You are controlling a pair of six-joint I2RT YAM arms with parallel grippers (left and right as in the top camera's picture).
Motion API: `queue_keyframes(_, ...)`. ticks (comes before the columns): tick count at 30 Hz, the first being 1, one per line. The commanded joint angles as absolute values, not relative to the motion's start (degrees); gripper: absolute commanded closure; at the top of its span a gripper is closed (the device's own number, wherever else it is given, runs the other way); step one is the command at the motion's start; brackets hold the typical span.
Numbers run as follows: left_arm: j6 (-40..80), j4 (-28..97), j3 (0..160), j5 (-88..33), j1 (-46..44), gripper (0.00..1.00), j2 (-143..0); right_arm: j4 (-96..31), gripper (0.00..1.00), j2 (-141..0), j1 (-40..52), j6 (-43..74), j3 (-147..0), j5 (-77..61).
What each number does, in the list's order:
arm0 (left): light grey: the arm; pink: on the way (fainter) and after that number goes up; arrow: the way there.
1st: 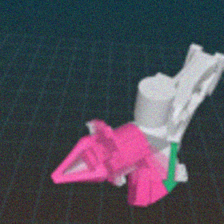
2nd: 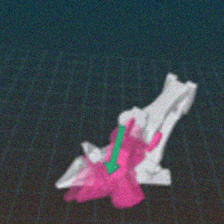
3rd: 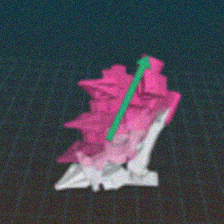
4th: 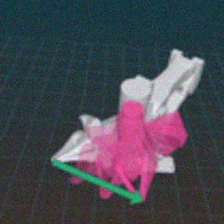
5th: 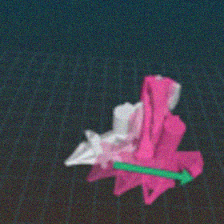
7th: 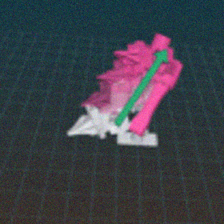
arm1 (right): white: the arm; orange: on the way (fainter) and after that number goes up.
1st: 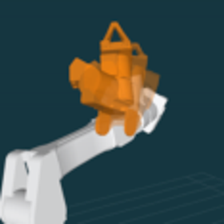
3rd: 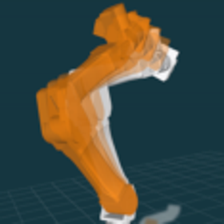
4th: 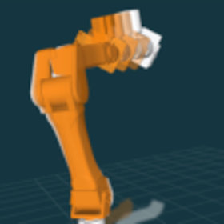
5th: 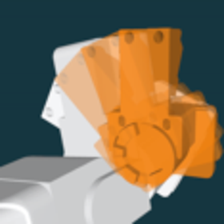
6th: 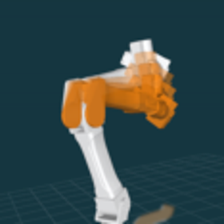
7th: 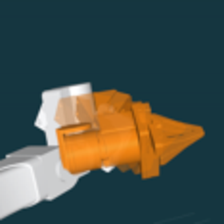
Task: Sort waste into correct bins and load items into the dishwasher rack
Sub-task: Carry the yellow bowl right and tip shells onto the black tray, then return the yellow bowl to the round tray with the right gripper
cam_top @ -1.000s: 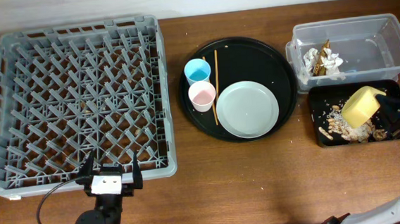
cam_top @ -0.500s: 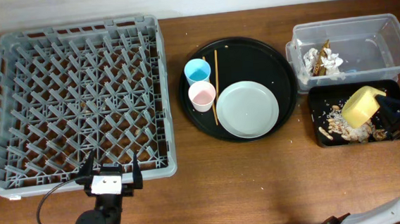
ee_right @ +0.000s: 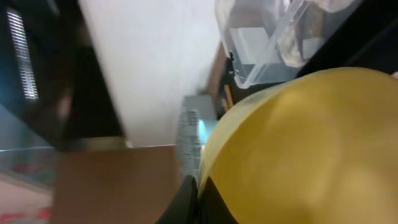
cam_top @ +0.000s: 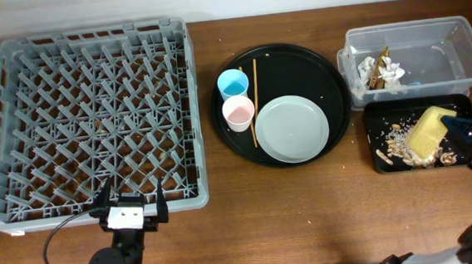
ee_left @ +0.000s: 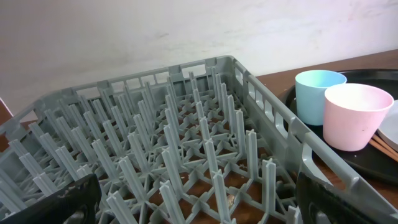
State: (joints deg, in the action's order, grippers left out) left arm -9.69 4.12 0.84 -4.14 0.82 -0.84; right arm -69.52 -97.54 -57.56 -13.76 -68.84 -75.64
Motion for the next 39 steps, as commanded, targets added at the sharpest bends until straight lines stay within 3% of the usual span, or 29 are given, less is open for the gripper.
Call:
queue_keyframes(1, -10.6, 4.2, 0.5, -4.7, 0.9, 0.01, -0.5, -72.2, 0.96, -90.9, -56.3, -14.6, -73.7, -66.0)
queue_keyframes(7, -10.6, 4.2, 0.5, -4.8, 0.9, 0.01, -0.5, -74.8, 0.96, -83.7, -42.8, -8.4, -86.0, -52.9)
queue_keyframes(11, -10.6, 4.2, 0.5, -4.8, 0.9, 0.01, -0.5, -72.0, 0.96, -83.6, -24.7, -2.7, -97.0, -38.5)
queue_keyframes(14, -10.6, 4.2, 0.5, -4.7, 0.9, 0.01, -0.5, -63.4, 0.96, -83.8, -8.1, 2.6, -99.2, -19.5)
queue_keyframes(18, -10.6, 4.2, 0.5, -4.8, 0.9, 0.01, -0.5, -54.0, 0.96, -89.6, 10.5, 1.7, -99.2, 3.2)
queue_keyframes(20, -10.6, 4.2, 0.5, -4.8, 0.9, 0.01, -0.5, -50.2, 0.96, -94.6, 15.0, -0.4, -99.2, 9.4)
queue_keyframes(30, -10.6, 4.2, 0.5, -4.8, 0.9, 0.01, -0.5, -34.2, 0.96, -119.4, 18.4, -6.9, -99.2, 15.2)
queue_keyframes(39, -10.6, 4.2, 0.5, -4.8, 0.9, 0.01, -0.5, -35.1, 0.95, -126.2, 18.4, -6.4, -98.9, 8.7)
